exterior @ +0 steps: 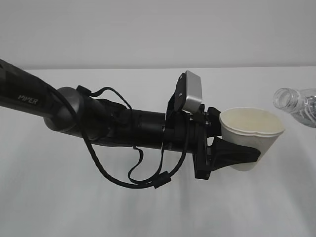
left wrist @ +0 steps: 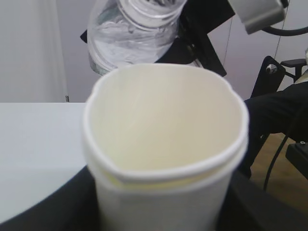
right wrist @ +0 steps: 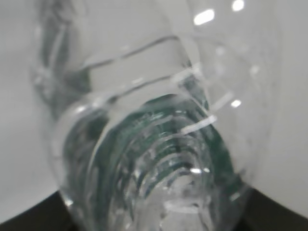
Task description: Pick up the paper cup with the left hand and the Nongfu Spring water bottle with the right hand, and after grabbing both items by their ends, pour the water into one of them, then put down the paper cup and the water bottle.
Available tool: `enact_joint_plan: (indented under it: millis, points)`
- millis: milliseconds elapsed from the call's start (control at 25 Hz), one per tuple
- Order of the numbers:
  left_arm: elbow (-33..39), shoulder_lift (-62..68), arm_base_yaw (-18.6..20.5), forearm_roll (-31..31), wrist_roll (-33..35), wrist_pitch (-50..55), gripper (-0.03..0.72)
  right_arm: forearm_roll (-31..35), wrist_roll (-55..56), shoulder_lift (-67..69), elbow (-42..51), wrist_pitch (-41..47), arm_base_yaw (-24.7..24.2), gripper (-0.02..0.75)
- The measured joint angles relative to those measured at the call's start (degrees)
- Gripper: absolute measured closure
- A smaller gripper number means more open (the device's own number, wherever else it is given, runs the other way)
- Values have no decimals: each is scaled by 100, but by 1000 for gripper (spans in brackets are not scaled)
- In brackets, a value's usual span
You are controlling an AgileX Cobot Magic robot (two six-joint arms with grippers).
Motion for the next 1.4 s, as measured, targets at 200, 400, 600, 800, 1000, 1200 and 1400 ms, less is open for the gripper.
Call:
enact_joint_plan:
  millis: [200,400,600,800,1000,1200,1400]
  points:
    - [0,0,0,0,-14,0,262,-119,0,0,-71,0,0,342]
    - [0,0,0,0,-21,0,261,-374,0,0,-197,0,0,342]
    - [0,0,0,0,-21,0,262,-589,0,0,-200,0,0,342]
    - [0,0,-23,0,-35,0,262,-806,0,0,-200,0,0,342]
    - [0,0,-174,35,-35,0,262,-914,0,0,-200,-10,0,342]
    - [0,0,-209,57,-35,0,262,-1205,0,0,-200,-10,0,342]
    - [0,0,-209,57,-35,0,263,-1304,0,0,-200,0,0,343]
